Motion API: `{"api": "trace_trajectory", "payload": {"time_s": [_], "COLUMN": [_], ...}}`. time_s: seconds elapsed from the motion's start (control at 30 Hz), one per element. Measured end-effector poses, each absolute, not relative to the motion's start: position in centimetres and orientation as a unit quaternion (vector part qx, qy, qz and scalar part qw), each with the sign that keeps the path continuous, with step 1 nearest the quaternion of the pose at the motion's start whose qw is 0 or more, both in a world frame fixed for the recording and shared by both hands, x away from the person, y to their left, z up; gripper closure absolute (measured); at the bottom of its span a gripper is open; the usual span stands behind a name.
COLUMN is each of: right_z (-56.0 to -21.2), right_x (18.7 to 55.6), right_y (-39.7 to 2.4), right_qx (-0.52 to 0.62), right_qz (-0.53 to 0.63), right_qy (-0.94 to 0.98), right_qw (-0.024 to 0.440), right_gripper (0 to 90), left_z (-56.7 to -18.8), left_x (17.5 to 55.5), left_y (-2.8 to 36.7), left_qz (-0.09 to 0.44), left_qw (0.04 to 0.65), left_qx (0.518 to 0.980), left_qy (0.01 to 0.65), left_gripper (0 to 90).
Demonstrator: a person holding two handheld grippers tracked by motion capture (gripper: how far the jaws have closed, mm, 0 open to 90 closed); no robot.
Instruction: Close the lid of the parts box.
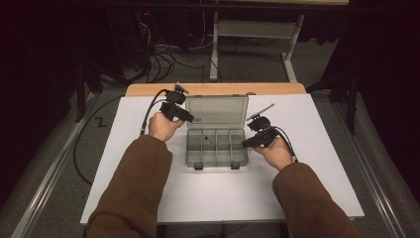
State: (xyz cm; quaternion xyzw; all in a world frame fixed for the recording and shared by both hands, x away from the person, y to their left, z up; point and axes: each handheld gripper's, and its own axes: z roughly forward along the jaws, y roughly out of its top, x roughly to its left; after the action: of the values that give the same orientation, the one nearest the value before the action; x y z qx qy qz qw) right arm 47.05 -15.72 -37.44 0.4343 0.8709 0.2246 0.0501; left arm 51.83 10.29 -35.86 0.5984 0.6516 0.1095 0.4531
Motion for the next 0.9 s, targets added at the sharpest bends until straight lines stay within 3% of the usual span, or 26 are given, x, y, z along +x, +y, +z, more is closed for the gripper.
{"api": "trace_trajectory", "payload": {"time_s": [0.9], "right_z": [-37.5], "right_x": [46.9], "right_y": [-15.7], "right_qx": [0.435], "right_qz": [0.225], "right_qy": [0.870], "right_qw": [0.051], "right_gripper": [76.0], "left_z": [-35.9], "left_x": [50.6], "left_y": [10.5], "left_qz": [0.106], "left_qw": [0.451], "left_qx": [0.611], "left_qy": [0.642], "left_gripper": [71.0]}}
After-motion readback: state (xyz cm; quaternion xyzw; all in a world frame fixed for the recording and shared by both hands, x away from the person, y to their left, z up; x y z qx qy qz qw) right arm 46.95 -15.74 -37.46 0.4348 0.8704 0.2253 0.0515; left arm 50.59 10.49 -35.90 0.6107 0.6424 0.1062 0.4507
